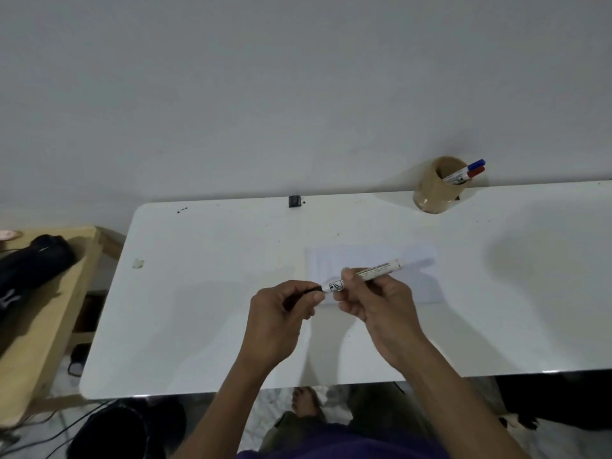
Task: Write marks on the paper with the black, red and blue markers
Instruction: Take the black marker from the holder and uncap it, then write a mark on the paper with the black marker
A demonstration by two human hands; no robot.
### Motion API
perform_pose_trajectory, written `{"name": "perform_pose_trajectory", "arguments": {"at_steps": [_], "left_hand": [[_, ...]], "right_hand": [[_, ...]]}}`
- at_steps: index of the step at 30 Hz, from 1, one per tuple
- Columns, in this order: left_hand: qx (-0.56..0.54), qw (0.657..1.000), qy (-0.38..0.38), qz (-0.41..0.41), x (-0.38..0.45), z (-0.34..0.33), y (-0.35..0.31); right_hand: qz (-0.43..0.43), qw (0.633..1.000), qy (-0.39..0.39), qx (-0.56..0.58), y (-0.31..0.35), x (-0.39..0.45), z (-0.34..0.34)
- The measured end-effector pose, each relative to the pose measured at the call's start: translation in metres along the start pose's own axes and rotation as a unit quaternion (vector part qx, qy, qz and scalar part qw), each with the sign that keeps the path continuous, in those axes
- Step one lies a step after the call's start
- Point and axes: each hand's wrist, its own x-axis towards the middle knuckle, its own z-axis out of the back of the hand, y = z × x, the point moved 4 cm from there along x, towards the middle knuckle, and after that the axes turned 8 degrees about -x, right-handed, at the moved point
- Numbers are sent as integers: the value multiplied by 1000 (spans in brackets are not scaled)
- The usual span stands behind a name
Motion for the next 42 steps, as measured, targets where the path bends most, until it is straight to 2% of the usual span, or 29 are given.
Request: {"name": "perform_pose_trajectory", "arguments": {"at_steps": [5,11,18,25,31,34,36,38,42], "left_hand": [[-1,1000,16,23,1,11,5],[17,998,-23,63,18,28,15],[221,964,-143,31,84,49,23],[340,932,-108,62,143,41,46],[356,925,-98,88,149,41,50],[344,924,-136,100,137,45,42],[338,917,-201,60,115,45,34],[329,917,-223,-20,89,35,32],[408,896,-96,-146,61,-3,62]], "right_hand": [[30,997,19,-73,-6,8,-10],[51,998,-1,-23,9,35,2],[54,997,-48,-32,20,64,27],[35,997,-57,-38,8,75,35],[30,997,-63,-34,4,81,43],[31,997,-59,-37,4,82,44],[38,996,-67,-43,3,82,44],[47,995,-77,-50,2,82,44],[69,992,-69,-79,-7,89,35]]}}
